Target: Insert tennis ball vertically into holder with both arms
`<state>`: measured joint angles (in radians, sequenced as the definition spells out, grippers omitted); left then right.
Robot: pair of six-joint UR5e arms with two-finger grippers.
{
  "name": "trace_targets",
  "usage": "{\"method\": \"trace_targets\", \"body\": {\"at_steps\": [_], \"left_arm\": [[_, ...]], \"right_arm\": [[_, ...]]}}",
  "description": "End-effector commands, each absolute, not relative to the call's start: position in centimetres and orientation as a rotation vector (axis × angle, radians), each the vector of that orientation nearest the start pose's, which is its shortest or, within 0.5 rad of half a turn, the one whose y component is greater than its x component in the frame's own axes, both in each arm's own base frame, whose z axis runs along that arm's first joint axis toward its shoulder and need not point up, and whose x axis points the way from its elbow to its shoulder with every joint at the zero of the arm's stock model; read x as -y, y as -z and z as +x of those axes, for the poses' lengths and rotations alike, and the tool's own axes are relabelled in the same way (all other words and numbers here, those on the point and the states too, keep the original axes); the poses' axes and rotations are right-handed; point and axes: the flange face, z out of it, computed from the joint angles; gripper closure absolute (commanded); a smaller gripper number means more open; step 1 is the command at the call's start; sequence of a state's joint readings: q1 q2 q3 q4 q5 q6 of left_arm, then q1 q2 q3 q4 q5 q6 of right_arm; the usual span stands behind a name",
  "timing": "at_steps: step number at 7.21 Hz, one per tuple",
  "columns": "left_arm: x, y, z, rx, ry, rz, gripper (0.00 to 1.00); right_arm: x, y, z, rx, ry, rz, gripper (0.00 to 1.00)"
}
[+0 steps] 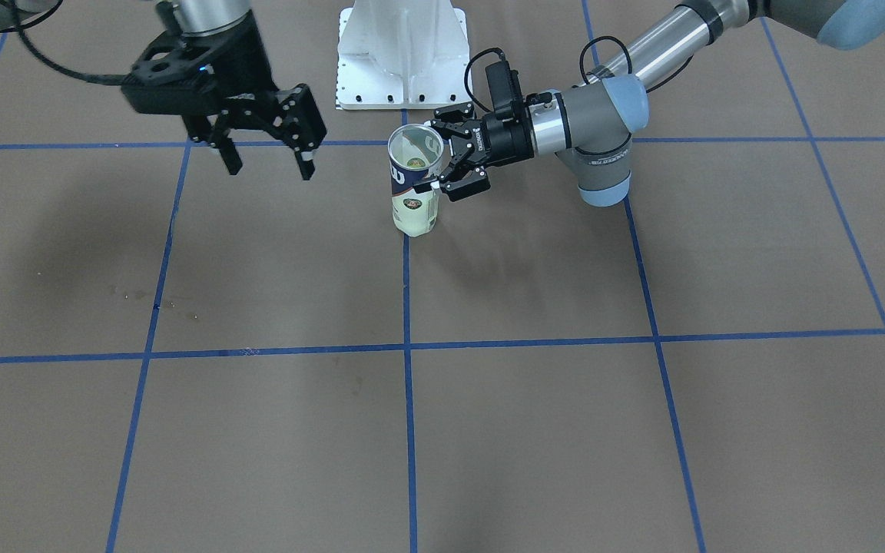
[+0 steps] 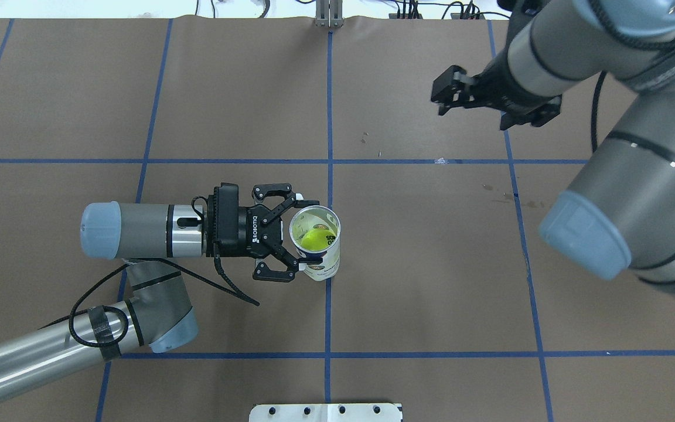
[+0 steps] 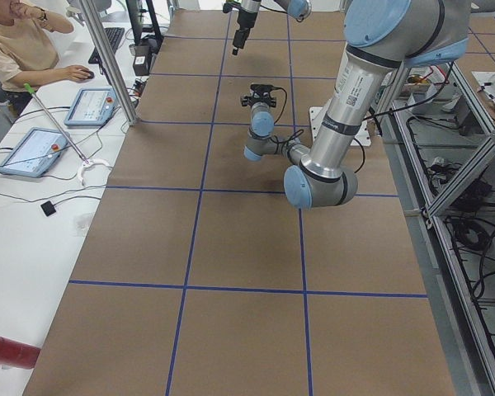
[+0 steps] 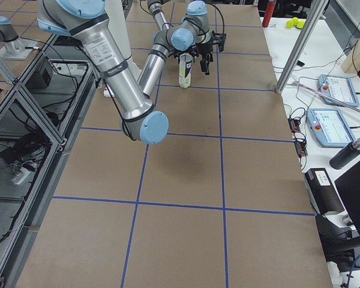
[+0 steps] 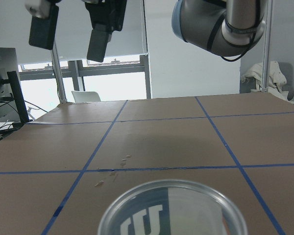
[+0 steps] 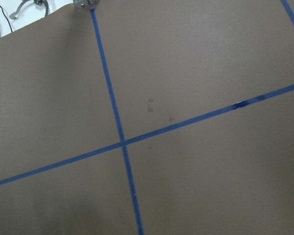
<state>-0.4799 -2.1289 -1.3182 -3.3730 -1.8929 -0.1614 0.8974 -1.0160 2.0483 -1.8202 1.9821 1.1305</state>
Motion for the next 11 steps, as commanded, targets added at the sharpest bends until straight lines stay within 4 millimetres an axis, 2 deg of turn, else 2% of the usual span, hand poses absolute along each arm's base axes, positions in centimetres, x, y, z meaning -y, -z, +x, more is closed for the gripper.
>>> {"method": "trace_targets", "body": {"at_steps": [1, 2, 3, 5, 6, 7, 8, 9, 10, 11], "left_arm": [[37.9, -26.7, 50.8, -1.485, -0.856, 1.641, 0.01], [37.6, -25.3, 50.1, -1.528, -0.829, 1.641, 0.01], [37.2, -24.3, 49.4, -1.543, -0.822, 1.663, 0.01], [36.4, -21.8, 47.9, -1.607, -0.787, 1.684, 0.01], [36.0, -20.5, 47.1, -1.642, -0.769, 1.693, 0.01], [35.6, -19.4, 46.3, -1.661, -0.761, 1.714, 0.01], [35.6, -18.9, 45.7, -1.684, -0.741, 1.683, 0.01], [36.1, -18.7, 45.0, -1.695, -0.717, 1.661, 0.01], [37.8, -18.3, 43.8, -1.681, -0.681, 1.590, 0.01], [39.3, -18.5, 42.3, -1.659, -0.637, 1.518, 0.01]], "right_arm": [[56.2, -26.5, -19.7, 0.747, -0.141, 0.172, 0.01], [57.5, -29.0, -17.2, 0.713, -0.116, 0.177, 0.01], [58.0, -29.6, -16.1, 0.708, -0.120, 0.177, 0.01], [58.3, -30.2, -15.8, 0.699, -0.105, 0.176, 0.01], [58.8, -31.4, -14.8, 0.691, -0.095, 0.169, 0.01], [59.6, -34.0, -12.8, 0.682, -0.053, 0.152, 0.01], [61.2, -37.9, -10.1, 0.691, -0.010, 0.167, 0.01], [62.2, -43.7, -7.5, 0.719, -0.001, 0.203, 0.01], [62.9, -49.6, -5.3, 0.749, 0.019, 0.235, 0.01], [62.8, -52.7, -2.8, 0.750, 0.018, 0.249, 0.01]]}}
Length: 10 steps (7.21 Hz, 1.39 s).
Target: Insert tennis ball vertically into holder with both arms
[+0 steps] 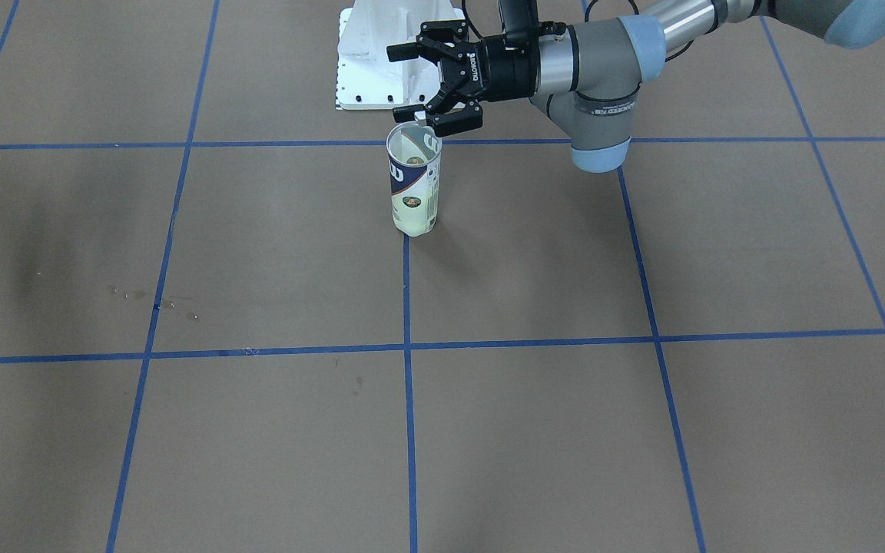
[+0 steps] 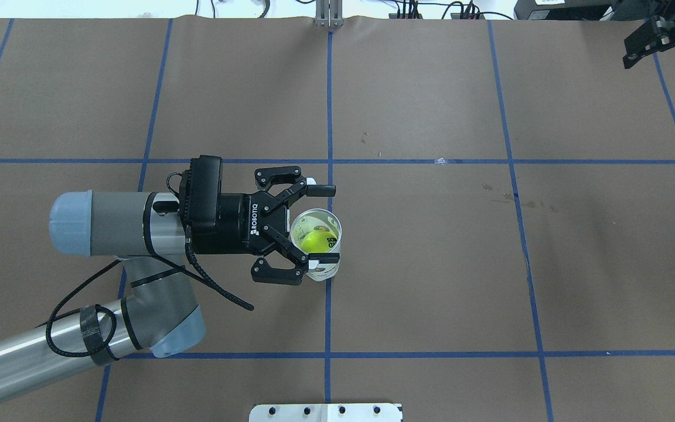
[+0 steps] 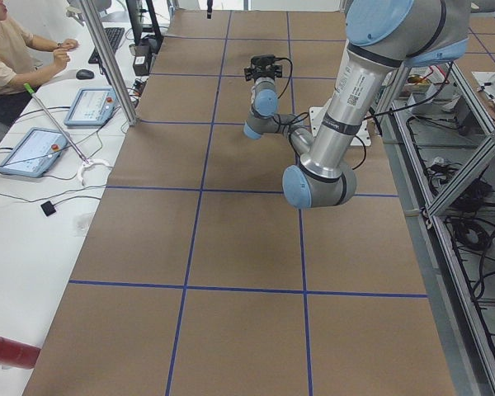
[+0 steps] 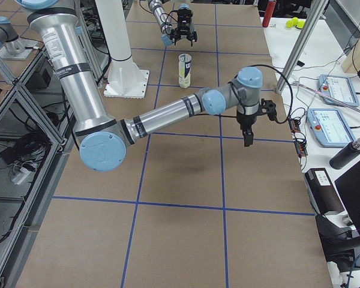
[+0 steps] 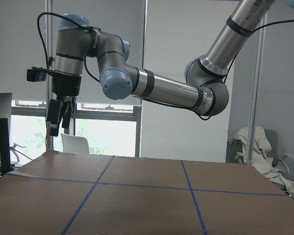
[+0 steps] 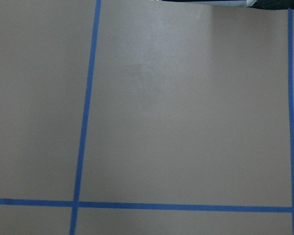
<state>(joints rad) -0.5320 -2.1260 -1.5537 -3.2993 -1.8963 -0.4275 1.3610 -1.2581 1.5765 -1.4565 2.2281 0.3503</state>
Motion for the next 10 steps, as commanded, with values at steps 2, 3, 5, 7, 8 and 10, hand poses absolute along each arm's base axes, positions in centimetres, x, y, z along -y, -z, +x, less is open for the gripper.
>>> {"method": "trace_targets", "body": {"at_steps": [2, 3, 5, 7, 8, 10], "left_arm": [[44.7, -20.5, 38.2, -1.483, -0.575, 1.412, 0.01], [48.5, -22.0, 34.8, -1.404, -0.554, 1.304, 0.01], [55.0, -27.4, 25.5, -1.268, -0.525, 0.999, 0.01], [58.0, -32.3, 17.3, -1.251, -0.476, 0.751, 0.01], [58.2, -35.8, 16.6, -1.235, -0.436, 0.697, 0.00], [61.2, -40.9, 13.2, -1.185, -0.300, 0.582, 0.00]], "right_arm": [[59.9, -57.2, 2.4, 0.751, 0.031, 0.244, 0.01], [58.7, -58.7, 4.1, 0.753, 0.002, 0.233, 0.01], [57.3, -60.2, 5.4, 0.751, -0.026, 0.219, 0.01], [56.7, -60.6, 5.6, 0.749, -0.030, 0.215, 0.01], [56.6, -60.7, 5.6, 0.749, -0.031, 0.214, 0.01], [56.4, -61.2, 5.7, 0.745, -0.032, 0.207, 0.01]]}}
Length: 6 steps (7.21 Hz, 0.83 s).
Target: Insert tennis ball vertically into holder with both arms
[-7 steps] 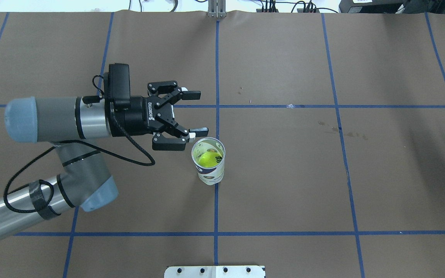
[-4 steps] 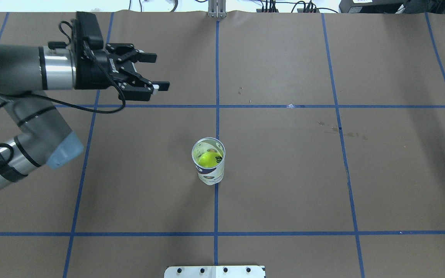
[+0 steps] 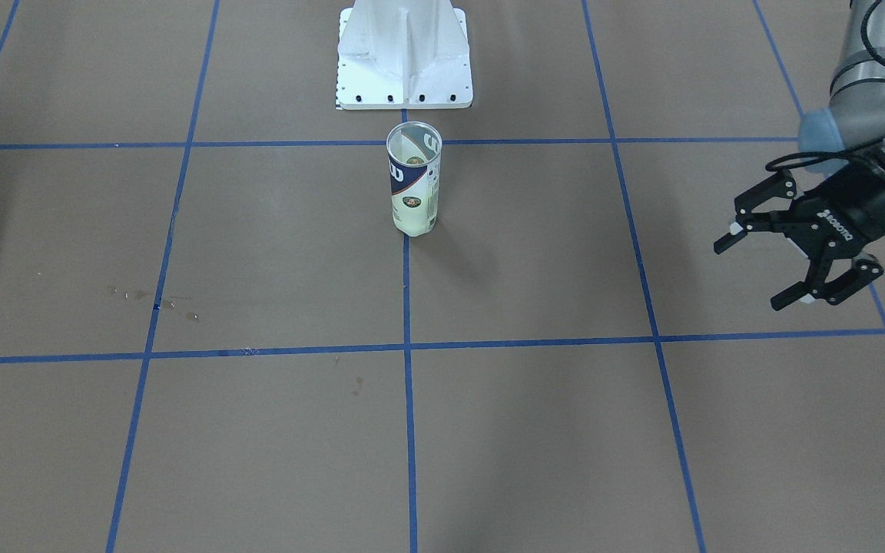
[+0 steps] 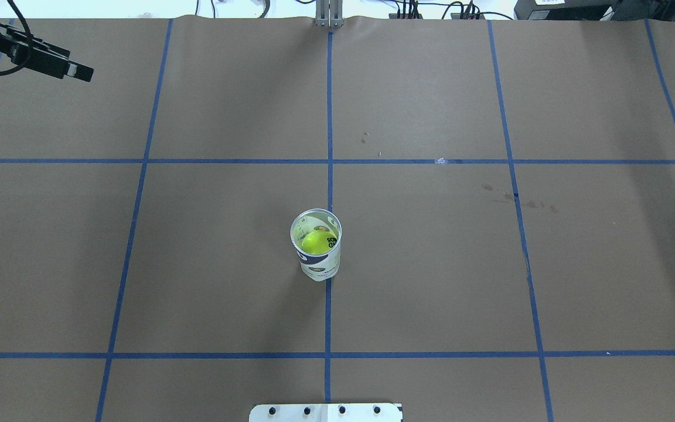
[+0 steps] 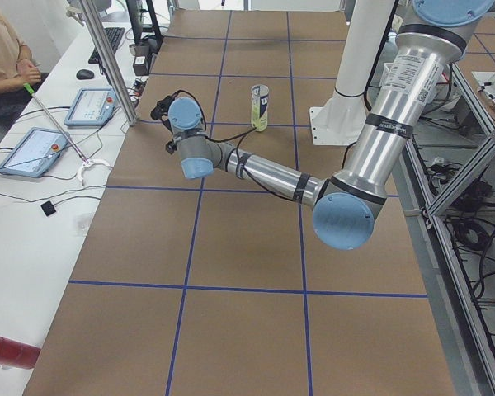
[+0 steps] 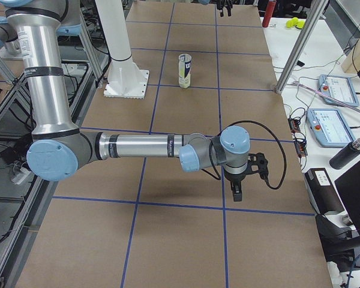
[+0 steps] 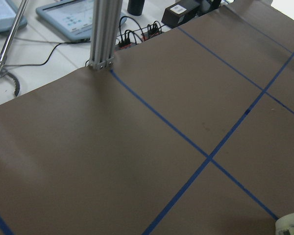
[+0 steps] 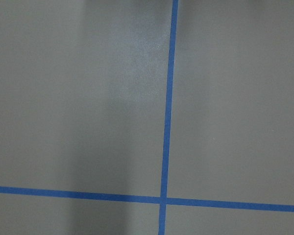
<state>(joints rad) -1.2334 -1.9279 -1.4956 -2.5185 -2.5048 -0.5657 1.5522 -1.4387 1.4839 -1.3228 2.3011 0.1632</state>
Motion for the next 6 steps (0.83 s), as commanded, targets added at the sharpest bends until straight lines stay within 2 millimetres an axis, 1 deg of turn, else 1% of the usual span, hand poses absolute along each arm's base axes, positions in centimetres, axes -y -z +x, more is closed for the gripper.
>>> {"method": "trace_targets", "body": {"at_steps": [1, 2, 3, 5, 6], "left_arm": [[61.8, -43.1, 12.7, -1.162, -0.249, 0.518, 0.00], [60.7, -47.1, 12.5, -1.146, -0.192, 0.456, 0.00], [60.7, -48.1, 12.0, -1.141, -0.138, 0.428, 0.00], [61.1, -50.0, 10.9, -1.062, -0.062, 0.466, 0.00], [61.4, -52.7, 8.4, -0.879, 0.044, 0.592, 0.00]], "right_arm": [[56.2, -61.3, 5.7, 0.743, -0.033, 0.206, 0.01], [56.2, -61.3, 5.7, 0.743, -0.033, 0.206, 0.01], [56.2, -61.2, 5.7, 0.744, -0.033, 0.208, 0.01], [56.0, -61.4, 5.7, 0.743, -0.032, 0.205, 0.01], [55.9, -61.7, 5.7, 0.743, -0.034, 0.201, 0.01]]}}
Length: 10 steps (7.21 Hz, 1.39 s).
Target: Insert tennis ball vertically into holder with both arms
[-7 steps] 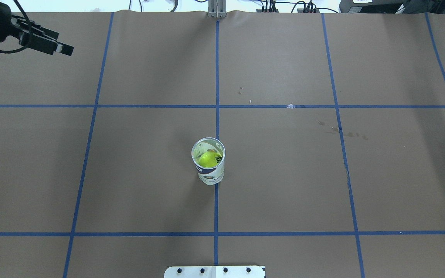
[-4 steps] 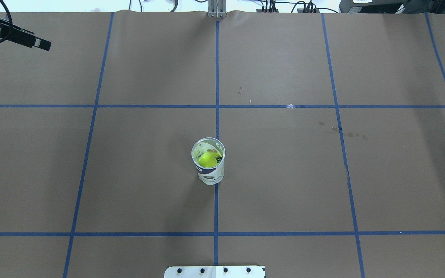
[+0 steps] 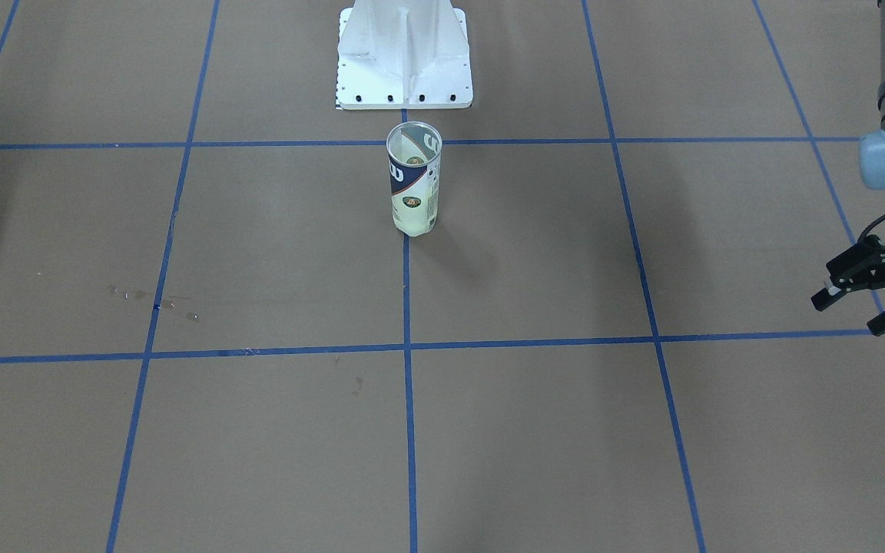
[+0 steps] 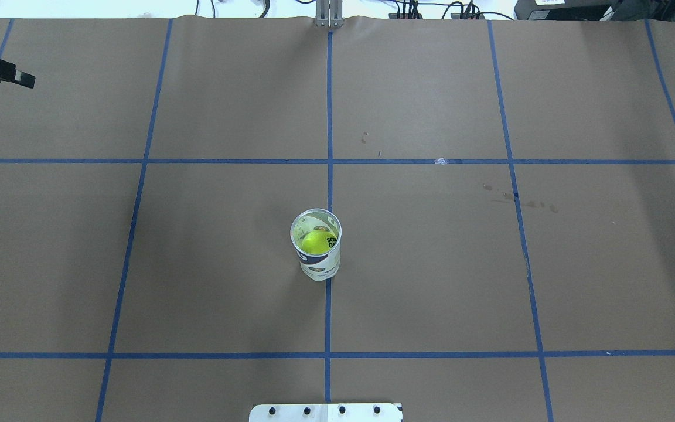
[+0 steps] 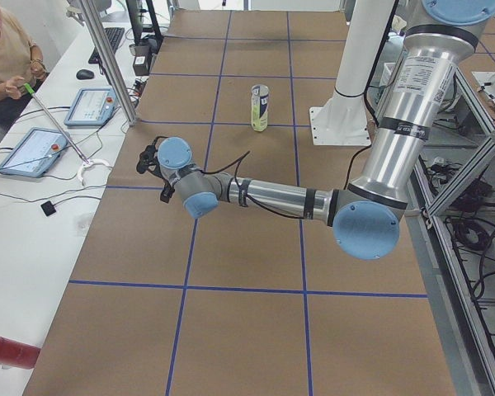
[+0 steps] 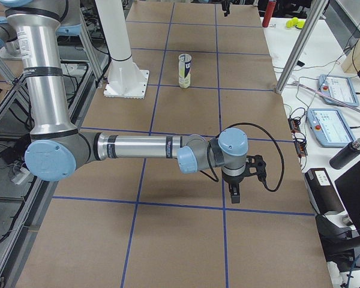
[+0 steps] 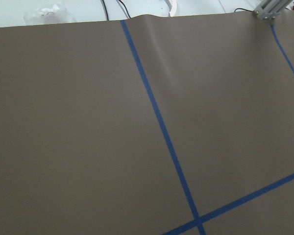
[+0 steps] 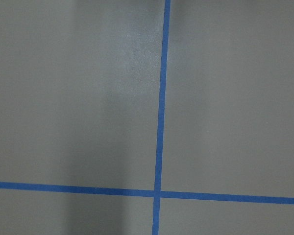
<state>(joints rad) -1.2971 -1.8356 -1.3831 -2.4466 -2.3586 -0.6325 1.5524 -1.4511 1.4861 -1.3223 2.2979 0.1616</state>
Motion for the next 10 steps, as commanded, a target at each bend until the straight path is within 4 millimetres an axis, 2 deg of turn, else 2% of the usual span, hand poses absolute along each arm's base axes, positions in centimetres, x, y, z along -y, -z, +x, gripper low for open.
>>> {"method": "trace_targets", "body": {"at_steps": [1, 2, 3, 4, 5, 6, 8, 9, 10], "left_arm": [[61.7, -55.0, 6.2, -0.623, 0.118, 0.797, 0.00], [61.7, -57.3, 5.9, -0.583, 0.112, 0.804, 0.00], [61.3, -59.3, 6.9, -0.632, -0.004, 0.737, 0.00], [60.8, -61.9, 7.0, -0.675, -0.031, 0.665, 0.00], [60.3, -62.8, 6.0, -0.685, -0.020, 0.635, 0.00], [59.8, -64.5, 3.3, -0.702, 0.027, 0.525, 0.00], [58.8, -66.9, -4.5, -0.676, -0.070, 0.428, 0.00], [58.5, -67.5, -6.4, -0.659, -0.038, 0.341, 0.00], [58.3, -66.8, -7.0, -0.657, 0.000, 0.239, 0.00]], "right_arm": [[55.9, -61.7, 5.7, 0.743, -0.036, 0.200, 0.01], [55.9, -61.6, 5.7, 0.743, -0.035, 0.202, 0.01], [55.9, -61.6, 5.7, 0.743, -0.036, 0.201, 0.01], [55.9, -61.7, 5.7, 0.743, -0.036, 0.199, 0.01], [55.8, -62.0, 5.7, 0.743, -0.036, 0.195, 0.01], [55.6, -62.2, 5.7, 0.742, -0.038, 0.191, 0.01], [55.2, -62.7, 5.7, 0.741, -0.043, 0.182, 0.01], [54.8, -63.3, 5.7, 0.739, -0.047, 0.172, 0.01], [54.4, -63.8, 5.7, 0.740, -0.050, 0.163, 0.01]]}}
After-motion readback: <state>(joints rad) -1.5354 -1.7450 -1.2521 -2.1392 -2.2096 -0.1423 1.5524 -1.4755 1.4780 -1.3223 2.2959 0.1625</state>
